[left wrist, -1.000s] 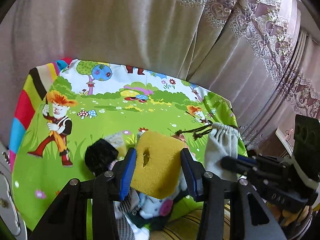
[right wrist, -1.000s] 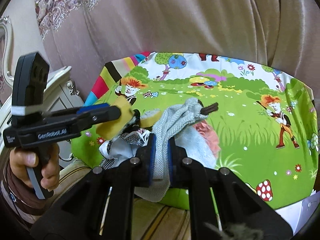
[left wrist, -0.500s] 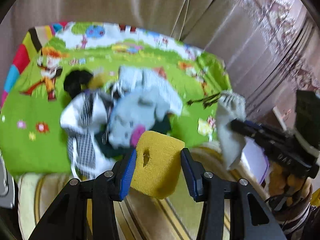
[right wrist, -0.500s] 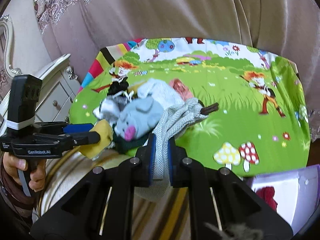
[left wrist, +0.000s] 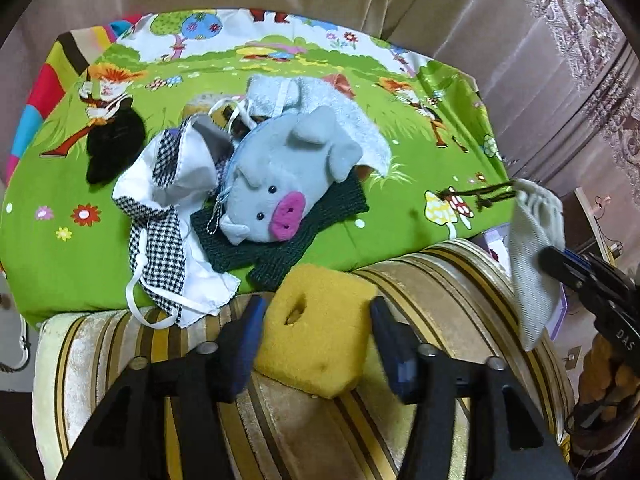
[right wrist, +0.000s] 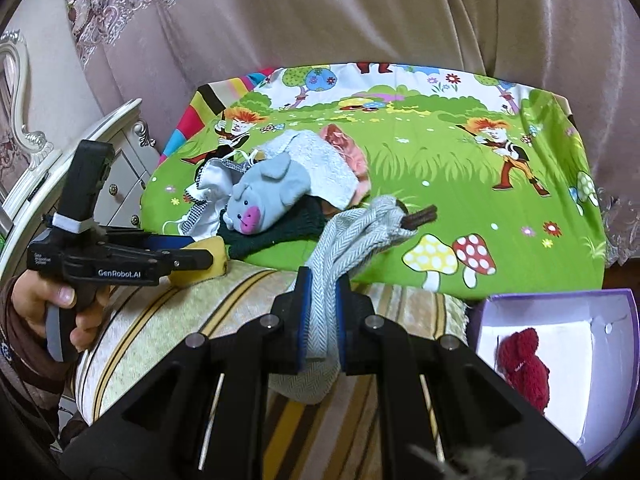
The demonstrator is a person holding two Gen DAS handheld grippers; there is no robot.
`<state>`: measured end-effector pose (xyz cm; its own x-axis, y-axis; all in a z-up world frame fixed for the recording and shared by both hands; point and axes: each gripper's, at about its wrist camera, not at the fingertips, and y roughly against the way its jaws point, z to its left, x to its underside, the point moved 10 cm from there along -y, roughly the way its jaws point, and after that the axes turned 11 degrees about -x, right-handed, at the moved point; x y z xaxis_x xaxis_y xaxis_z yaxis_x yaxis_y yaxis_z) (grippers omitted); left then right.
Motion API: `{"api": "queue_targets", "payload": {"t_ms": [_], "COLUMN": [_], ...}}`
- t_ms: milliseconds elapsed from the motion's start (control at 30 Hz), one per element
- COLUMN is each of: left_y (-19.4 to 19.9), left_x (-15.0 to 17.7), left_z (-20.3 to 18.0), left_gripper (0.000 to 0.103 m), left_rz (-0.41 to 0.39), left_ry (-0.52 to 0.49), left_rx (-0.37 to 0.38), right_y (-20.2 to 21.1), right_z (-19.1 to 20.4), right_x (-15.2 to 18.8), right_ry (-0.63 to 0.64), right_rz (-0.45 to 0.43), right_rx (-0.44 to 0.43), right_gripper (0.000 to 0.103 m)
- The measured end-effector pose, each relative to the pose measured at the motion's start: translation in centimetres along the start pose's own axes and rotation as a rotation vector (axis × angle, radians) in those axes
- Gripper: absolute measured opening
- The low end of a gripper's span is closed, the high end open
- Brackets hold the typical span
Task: Organize soft objects
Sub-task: 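Carry the sponge and bag into the white box and open both tools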
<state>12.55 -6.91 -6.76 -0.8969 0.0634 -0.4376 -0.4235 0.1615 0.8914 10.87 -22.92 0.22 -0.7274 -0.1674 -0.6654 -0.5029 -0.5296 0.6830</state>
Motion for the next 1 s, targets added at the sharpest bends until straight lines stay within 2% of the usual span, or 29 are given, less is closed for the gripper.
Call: {"api": "queue_targets", "payload": {"t_ms": [167, 300, 400, 633, 1000], "left_y": [0.0, 0.8, 1.6, 2.5, 3.1], "left_x": [0.3, 0.0, -0.4, -1.4, -1.2], "left_z": [-0.1, -0.6, -2.1, -7.6, -19.3], "left_gripper": [0.059, 0.056, 0.056, 0.056, 0.056], "left_rz": [0.009, -0.017, -0.041, -0.073, -0.075], "left_ry": [0.015, 0.016, 0.003, -0.082, -0.253], "left_rx": [0.003, -0.002, 0.023, 0.074, 0.188], "right_y": [1.3, 2.9, 4.2, 7.5, 12.6], "right_z": [-0.8, -2.4, -3.9, -8.1, -15.5], "right_x": [0.2, 0.5, 0.8, 2.0, 4.1], "right_ry": [-0.016, -0.036, -0.054, -0.114, -0.214], "right_rz": [-0.024, -0.047, -0.061, -0.096, -0.141], "right_rx": [0.008, 0.034, 0.060, 0.141, 0.302], "right_gripper": [0.014, 0.014, 0.014, 0.014, 0.014]}}
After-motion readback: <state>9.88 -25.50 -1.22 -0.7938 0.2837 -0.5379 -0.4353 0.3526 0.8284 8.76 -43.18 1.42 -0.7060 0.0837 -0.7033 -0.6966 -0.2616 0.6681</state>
